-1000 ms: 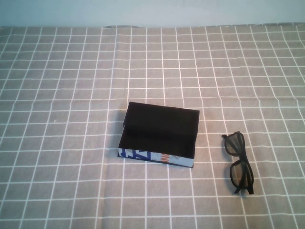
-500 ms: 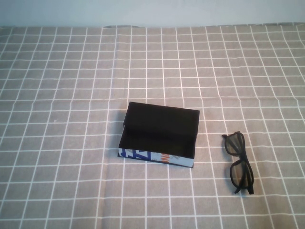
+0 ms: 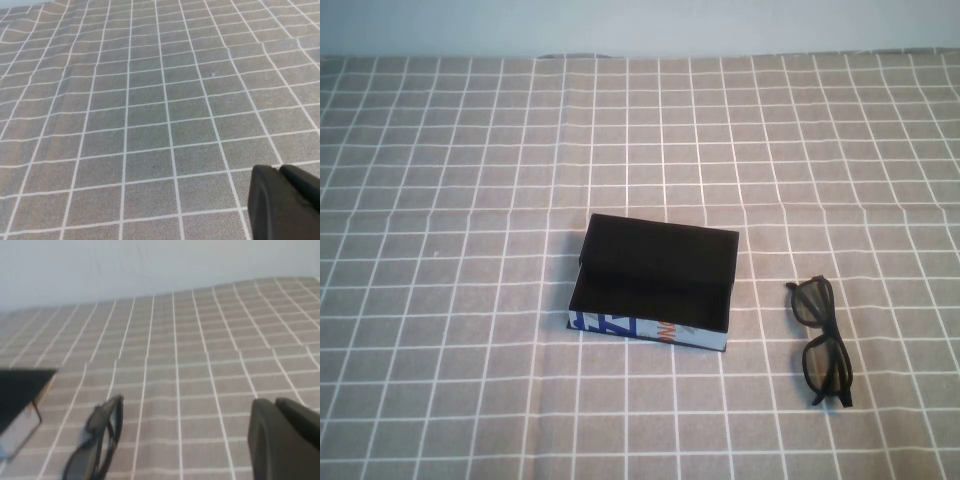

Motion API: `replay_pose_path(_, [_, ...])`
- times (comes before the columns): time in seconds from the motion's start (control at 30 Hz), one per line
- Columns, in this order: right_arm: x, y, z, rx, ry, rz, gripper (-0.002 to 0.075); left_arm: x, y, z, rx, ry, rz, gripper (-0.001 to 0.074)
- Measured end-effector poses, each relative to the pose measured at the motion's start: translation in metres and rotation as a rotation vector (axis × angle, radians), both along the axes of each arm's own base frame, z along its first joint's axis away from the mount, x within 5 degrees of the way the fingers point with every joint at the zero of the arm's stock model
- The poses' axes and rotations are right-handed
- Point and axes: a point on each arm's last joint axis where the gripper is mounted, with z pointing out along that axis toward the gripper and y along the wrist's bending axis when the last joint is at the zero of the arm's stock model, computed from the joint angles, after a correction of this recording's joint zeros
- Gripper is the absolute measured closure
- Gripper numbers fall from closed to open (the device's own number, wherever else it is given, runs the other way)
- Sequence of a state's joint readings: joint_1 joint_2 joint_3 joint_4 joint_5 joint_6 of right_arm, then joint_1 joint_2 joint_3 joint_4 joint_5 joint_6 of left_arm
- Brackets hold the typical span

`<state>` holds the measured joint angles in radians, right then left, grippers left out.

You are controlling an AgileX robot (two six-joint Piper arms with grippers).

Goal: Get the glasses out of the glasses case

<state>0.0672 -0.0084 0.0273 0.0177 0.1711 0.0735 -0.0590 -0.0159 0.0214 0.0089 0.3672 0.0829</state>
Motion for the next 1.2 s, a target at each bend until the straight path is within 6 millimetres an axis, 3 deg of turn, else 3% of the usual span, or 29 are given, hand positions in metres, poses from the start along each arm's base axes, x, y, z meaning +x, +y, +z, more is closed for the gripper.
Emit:
replay_pose_path(0.33, [-0.0025, 0.0047, -0.0117, -0.076, 0.123, 0.066, 0.0743, 0.0, 0.0, 0.0, 0.0, 0.0, 0.0, 0.0739])
replay_pose_path(1.2, [-0.0026, 0.0048, -0.0119, -0.078, 0.125, 0.068, 0.0743, 0.0, 0.0, 0.0, 0.0, 0.0, 0.0, 0.0739])
